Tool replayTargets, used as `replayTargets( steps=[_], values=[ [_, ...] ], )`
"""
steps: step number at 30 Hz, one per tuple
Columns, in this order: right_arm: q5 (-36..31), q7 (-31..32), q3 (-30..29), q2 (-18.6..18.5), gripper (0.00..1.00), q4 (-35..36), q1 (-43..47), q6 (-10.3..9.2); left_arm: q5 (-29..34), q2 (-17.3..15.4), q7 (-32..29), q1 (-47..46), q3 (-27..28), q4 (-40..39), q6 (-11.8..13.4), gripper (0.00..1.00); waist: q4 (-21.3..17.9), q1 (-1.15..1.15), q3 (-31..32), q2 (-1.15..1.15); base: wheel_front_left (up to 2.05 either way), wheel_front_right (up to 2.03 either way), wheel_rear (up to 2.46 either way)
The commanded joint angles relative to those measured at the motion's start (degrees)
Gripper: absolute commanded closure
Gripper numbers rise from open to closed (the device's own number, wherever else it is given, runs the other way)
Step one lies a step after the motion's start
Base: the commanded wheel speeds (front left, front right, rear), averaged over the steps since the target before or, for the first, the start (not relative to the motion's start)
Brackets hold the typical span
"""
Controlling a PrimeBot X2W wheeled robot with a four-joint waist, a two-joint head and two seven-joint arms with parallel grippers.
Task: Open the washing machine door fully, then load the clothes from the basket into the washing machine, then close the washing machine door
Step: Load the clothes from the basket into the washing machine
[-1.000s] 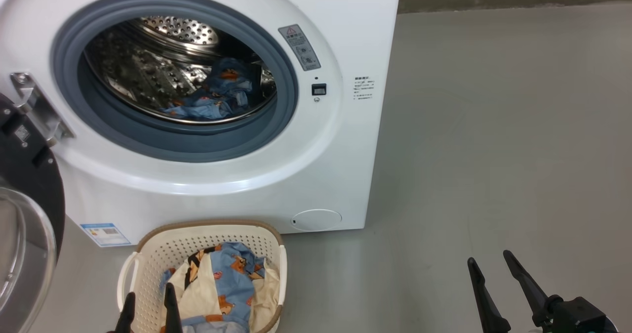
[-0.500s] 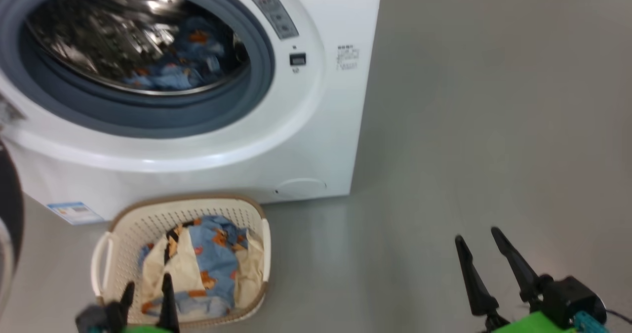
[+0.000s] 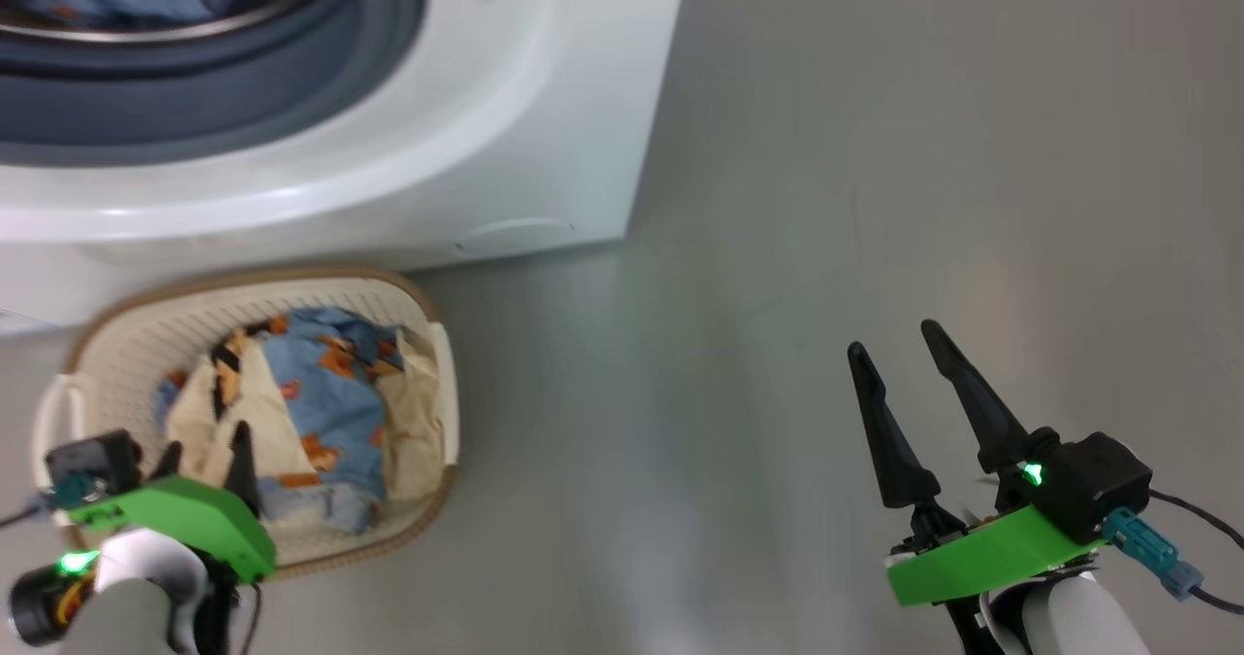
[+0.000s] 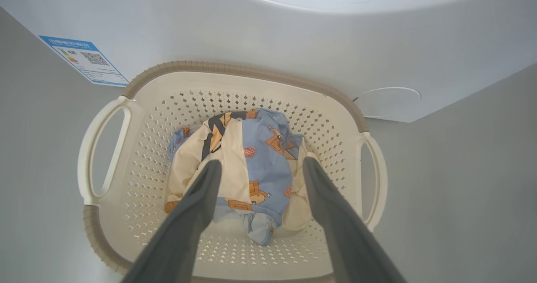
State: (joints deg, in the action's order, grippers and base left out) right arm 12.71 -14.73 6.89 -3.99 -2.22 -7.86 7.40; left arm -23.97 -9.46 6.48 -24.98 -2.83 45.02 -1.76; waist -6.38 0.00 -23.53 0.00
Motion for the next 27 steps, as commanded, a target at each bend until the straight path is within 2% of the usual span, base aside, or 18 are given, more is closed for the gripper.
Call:
replayTargets(
  steps=[1, 10, 20, 27],
  values=[
    [0.46, -0.27, 1.57, -0.1, 0.0, 1.31, -0.95, 0.09, -0.91, -2.42, 0.19, -2.05, 2.36, 1.48, -0.47, 0.0, -4.85, 0.0, -7.27, 0.0, 0.0, 0.0, 0.0],
    [0.97, -0.27, 0.23, -0.44, 0.0, 2.44, -3.36, 0.09, -2.38, -4.88, 0.93, -14.28, 2.77, 15.21, -2.57, 0.0, -7.0, 0.0, -15.3, 0.0, 0.0, 0.0, 0.0],
    [0.82, -0.27, 0.58, -0.88, 0.0, 3.48, -5.25, 0.09, -3.08, -5.64, 2.8, -22.4, 2.53, 23.18, -3.17, 0.0, -6.16, 0.0, -20.5, 0.0, 0.0, 0.0, 0.0],
    [0.36, -0.27, 0.4, -1.94, 0.0, 4.88, -5.9, 0.09, -3.39, -5.36, 3.68, -26.23, 2.0, 25.82, -3.48, 0.0, -5.26, 0.0, -23.28, 0.0, 0.0, 0.0, 0.0]
  ],
)
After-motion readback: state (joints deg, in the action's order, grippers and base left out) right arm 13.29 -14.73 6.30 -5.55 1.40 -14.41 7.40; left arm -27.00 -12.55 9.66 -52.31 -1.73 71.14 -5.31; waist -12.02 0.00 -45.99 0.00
